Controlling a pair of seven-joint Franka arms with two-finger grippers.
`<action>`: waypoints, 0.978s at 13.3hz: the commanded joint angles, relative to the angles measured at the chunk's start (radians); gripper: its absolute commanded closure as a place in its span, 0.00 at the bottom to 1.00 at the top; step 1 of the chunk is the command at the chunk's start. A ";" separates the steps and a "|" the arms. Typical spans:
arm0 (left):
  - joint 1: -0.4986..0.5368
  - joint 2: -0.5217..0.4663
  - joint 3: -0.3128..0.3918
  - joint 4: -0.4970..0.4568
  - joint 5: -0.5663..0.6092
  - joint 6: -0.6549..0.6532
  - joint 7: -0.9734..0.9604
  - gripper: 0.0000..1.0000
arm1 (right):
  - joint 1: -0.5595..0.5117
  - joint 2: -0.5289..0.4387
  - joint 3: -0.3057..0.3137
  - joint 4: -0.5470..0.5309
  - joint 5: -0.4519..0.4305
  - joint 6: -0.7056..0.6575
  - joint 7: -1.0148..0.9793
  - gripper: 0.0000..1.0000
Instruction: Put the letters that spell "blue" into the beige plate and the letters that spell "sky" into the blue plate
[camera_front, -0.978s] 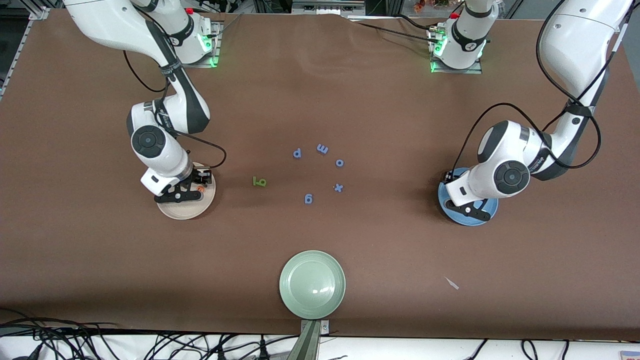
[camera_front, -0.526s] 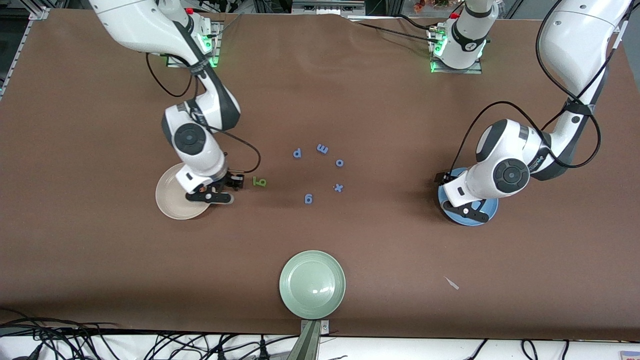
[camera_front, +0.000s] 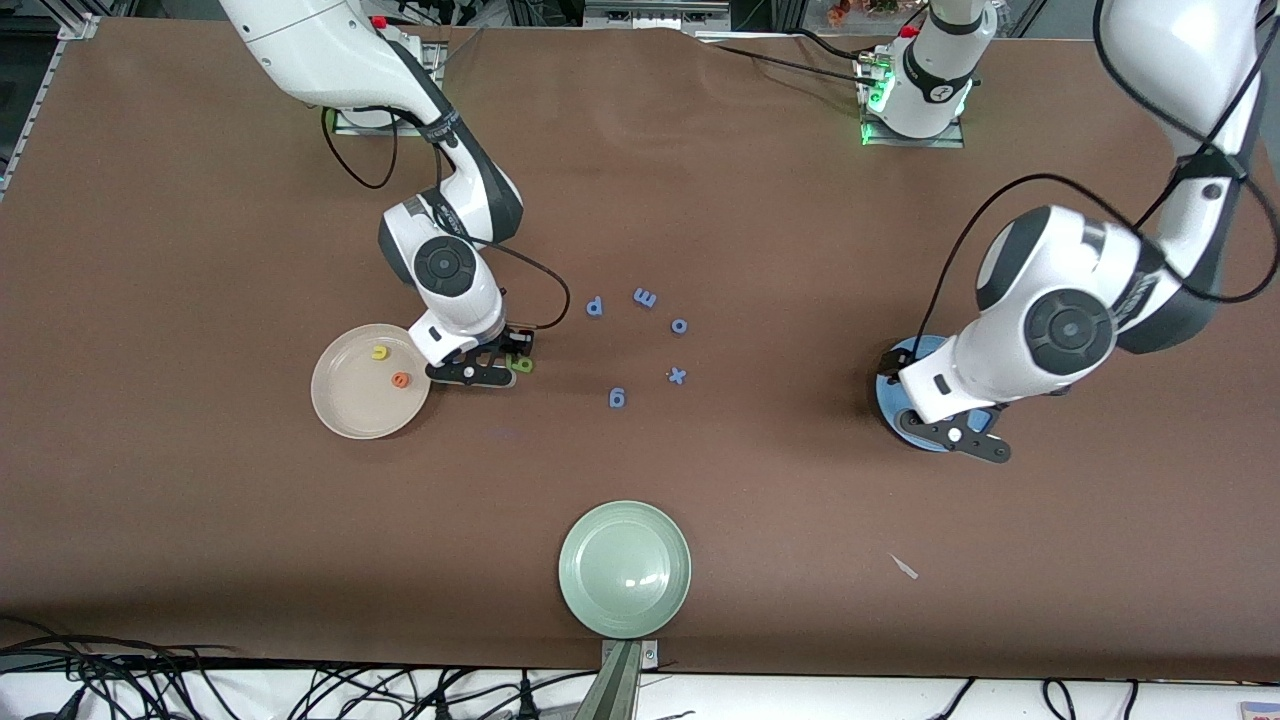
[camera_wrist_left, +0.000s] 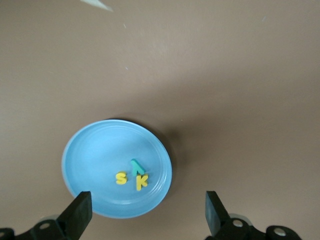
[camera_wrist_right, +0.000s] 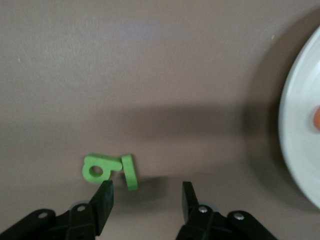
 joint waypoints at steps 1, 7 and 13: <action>-0.008 -0.041 -0.006 0.116 -0.003 -0.085 0.000 0.00 | 0.005 0.000 0.010 -0.024 0.005 0.026 0.025 0.36; -0.001 -0.193 0.012 0.158 -0.023 -0.120 -0.026 0.00 | 0.005 0.000 0.009 -0.099 -0.009 0.071 -0.018 0.34; -0.226 -0.452 0.470 -0.084 -0.307 -0.116 -0.083 0.00 | 0.002 0.002 0.000 -0.044 -0.006 0.069 -0.055 0.34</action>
